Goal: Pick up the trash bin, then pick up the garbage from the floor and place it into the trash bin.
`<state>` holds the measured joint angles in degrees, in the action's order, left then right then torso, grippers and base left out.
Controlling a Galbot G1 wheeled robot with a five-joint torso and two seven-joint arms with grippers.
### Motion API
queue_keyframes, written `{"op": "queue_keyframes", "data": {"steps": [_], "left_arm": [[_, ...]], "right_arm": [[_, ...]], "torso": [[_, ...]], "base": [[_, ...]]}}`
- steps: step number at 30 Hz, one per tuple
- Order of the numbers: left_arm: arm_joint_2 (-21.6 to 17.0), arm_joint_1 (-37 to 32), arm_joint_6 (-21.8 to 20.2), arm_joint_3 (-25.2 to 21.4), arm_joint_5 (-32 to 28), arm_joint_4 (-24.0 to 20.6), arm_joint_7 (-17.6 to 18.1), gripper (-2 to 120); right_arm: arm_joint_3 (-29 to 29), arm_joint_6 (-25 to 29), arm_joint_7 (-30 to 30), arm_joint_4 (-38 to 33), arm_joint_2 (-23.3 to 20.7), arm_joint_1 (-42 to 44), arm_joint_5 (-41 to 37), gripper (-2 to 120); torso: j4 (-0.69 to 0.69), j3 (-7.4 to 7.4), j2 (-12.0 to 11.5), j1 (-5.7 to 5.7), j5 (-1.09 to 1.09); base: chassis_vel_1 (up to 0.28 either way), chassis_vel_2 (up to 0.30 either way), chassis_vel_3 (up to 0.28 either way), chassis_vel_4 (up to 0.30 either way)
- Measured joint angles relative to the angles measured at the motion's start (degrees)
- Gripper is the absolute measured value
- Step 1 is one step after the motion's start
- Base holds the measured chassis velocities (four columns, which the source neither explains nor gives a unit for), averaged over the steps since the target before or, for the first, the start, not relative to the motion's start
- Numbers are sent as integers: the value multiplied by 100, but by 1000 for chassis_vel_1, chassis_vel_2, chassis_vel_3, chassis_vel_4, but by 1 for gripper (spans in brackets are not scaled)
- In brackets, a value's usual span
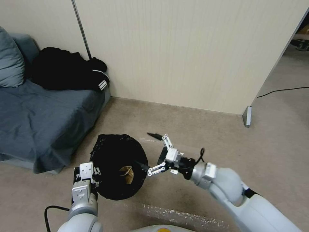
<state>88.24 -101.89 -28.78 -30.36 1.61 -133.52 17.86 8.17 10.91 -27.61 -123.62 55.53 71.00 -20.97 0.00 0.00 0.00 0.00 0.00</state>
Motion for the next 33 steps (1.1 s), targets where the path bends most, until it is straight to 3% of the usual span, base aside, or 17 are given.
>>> {"op": "queue_keyframes", "data": {"steps": [5, 11, 16, 23, 33], "left_arm": [[-25, 18, 94, -14, -65, 28, -51, 3], [-88, 1, 110, -37, -158, -9, -58, 3], [-110, -14, 107, -40, -179, -45, -58, 3], [-142, -132, 87, -31, -229, -163, -55, 3], [-152, -184, 73, -24, -235, -216, -48, 3]], "right_arm": [[500, 134, 332, -376, 89, 512, -50, 100], [1110, 284, 803, -481, 706, 1364, 430, 100], [1163, 377, 969, -339, 951, 1540, 579, 100], [1151, 688, 1391, 130, 1739, 1943, 867, 100], [1162, 814, 1521, 193, 1699, 2054, 931, 100]], "torso": [[0, 0, 0, 0, -1], [0, 0, 0, 0, -1], [0, 0, 0, 0, 1], [0, 0, -1, 0, 0], [0, 0, -1, 0, 0]], "base": [[0, 0, 0, 0], [0, 0, 0, 0], [0, 0, 0, 0], [0, 0, 0, 0], [48, 42, 44, 47]]}}
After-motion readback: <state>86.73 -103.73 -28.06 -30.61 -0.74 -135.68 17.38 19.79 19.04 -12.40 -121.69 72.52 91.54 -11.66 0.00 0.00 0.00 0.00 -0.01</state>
